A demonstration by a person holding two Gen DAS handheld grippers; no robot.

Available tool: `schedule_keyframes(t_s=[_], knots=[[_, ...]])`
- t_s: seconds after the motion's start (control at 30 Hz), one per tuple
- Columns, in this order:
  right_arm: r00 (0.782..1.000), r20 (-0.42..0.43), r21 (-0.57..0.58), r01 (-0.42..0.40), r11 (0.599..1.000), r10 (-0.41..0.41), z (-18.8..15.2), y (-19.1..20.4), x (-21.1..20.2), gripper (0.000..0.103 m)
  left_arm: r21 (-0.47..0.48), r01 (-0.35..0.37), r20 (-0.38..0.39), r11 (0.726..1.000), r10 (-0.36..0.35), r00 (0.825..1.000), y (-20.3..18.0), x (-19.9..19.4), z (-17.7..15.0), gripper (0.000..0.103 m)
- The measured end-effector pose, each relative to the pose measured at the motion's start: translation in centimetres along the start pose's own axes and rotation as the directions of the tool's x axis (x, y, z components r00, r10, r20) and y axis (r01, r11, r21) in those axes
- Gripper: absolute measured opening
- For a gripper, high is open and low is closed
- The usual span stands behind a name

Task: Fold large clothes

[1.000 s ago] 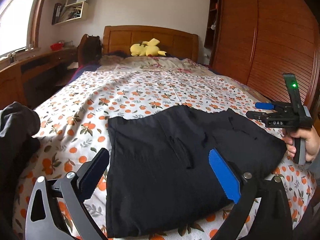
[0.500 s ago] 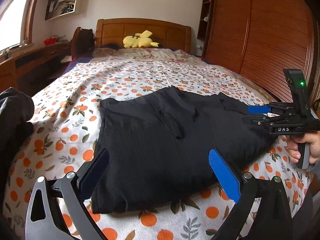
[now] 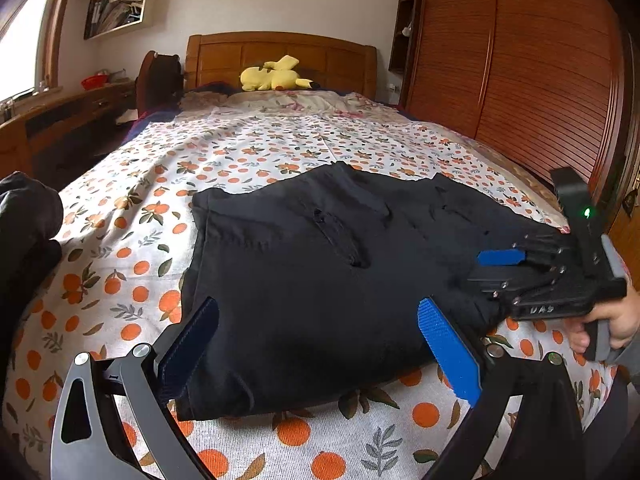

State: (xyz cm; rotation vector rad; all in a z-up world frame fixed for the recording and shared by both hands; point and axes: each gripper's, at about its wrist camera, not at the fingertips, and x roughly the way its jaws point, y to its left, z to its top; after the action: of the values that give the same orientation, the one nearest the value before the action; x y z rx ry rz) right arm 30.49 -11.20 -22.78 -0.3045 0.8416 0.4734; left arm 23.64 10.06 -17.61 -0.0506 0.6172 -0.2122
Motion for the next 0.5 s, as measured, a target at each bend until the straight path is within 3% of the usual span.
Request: schedule_keyframes(t_s=[0.23, 0.37, 0.5], knots=[[0.999, 0.030, 0.020, 0.022, 1.000, -0.022, 0.0, 0.1, -1.6, 0.053, 0.010, -0.004, -0.009, 1.000, 0.004, 1.000, -0.1, 0.3, -0.3, 0.100], [0.998, 0.062, 0.030, -0.007, 1.000, 0.005, -0.3, 0.4, -3.4, 0.053, 0.015, -0.003, -0.008, 1.000, 0.004, 1.000, -0.1, 0.4, -0.3, 0.100], [1.000, 0.017, -0.002, 0.014, 1.000, -0.014, -1.5, 1.1, -2.5, 0.053, 0.016, 0.003, -0.005, 1.000, -0.003, 1.000, -0.4, 0.4, -0.1, 0.100]])
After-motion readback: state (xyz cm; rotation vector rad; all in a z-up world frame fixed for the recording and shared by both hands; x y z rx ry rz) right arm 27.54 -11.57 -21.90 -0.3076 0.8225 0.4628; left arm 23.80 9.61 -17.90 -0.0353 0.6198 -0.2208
